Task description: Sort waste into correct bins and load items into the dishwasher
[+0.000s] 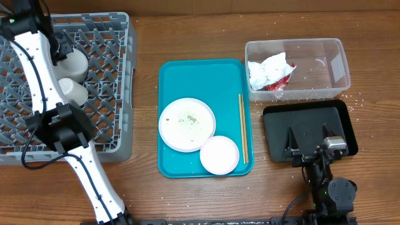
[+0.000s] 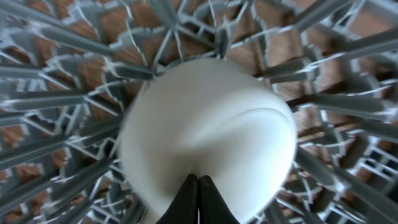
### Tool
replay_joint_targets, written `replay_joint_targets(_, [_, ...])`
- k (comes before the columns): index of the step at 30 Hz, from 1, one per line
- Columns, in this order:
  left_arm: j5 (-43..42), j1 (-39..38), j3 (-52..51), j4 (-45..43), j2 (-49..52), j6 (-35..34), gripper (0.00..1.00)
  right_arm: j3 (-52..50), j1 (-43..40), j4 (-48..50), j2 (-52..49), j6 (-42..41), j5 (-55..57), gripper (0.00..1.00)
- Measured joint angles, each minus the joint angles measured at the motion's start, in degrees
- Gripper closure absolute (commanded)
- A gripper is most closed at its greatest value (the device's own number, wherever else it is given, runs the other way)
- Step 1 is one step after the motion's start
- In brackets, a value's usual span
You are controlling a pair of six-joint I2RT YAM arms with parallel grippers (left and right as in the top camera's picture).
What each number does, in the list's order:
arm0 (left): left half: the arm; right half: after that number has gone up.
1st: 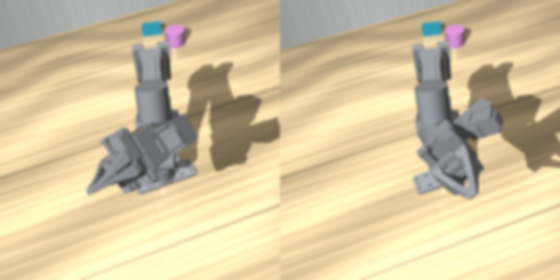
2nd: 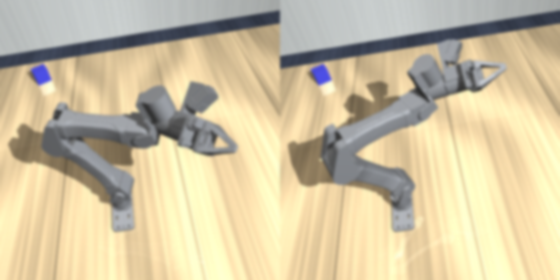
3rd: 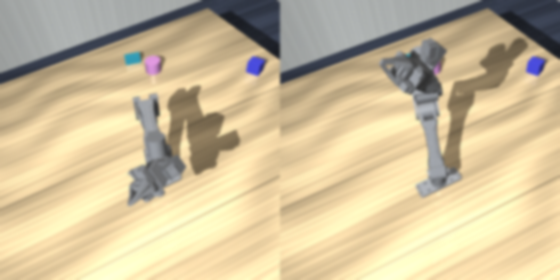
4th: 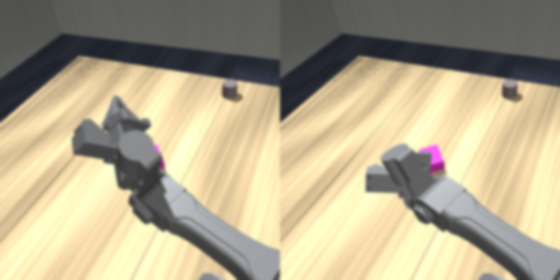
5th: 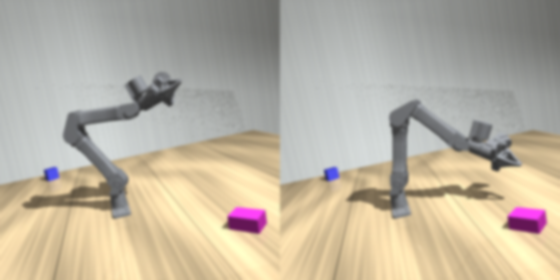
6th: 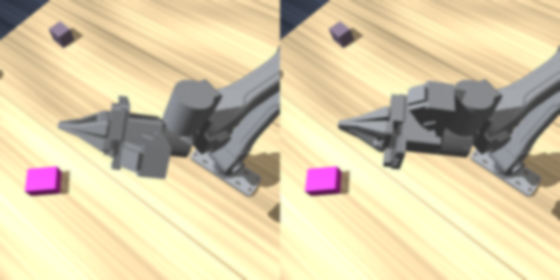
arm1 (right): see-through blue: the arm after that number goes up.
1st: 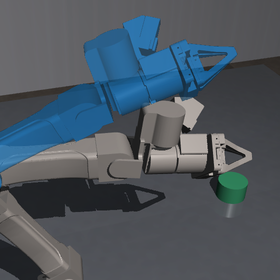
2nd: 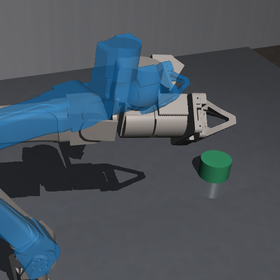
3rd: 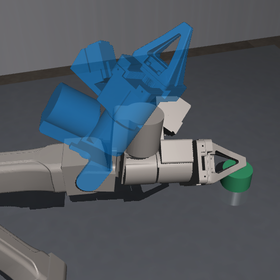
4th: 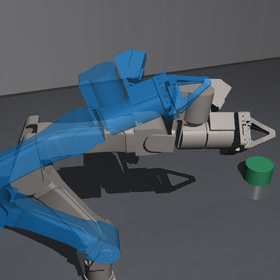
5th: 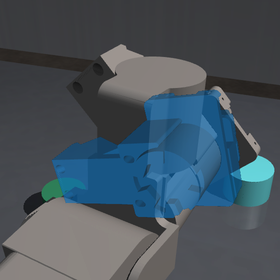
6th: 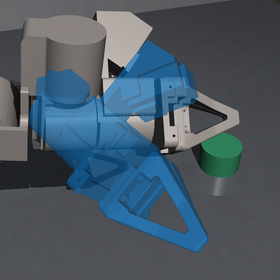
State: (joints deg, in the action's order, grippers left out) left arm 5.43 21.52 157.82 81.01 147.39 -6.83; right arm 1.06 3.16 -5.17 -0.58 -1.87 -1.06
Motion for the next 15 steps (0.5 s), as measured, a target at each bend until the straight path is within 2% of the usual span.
replay_joint_targets(15, [3.8,3.3,-0.1,0.2,1.9,-2.8,0.96,0.0,0.0,0.0,0.0,0.0,0.0,0.0])
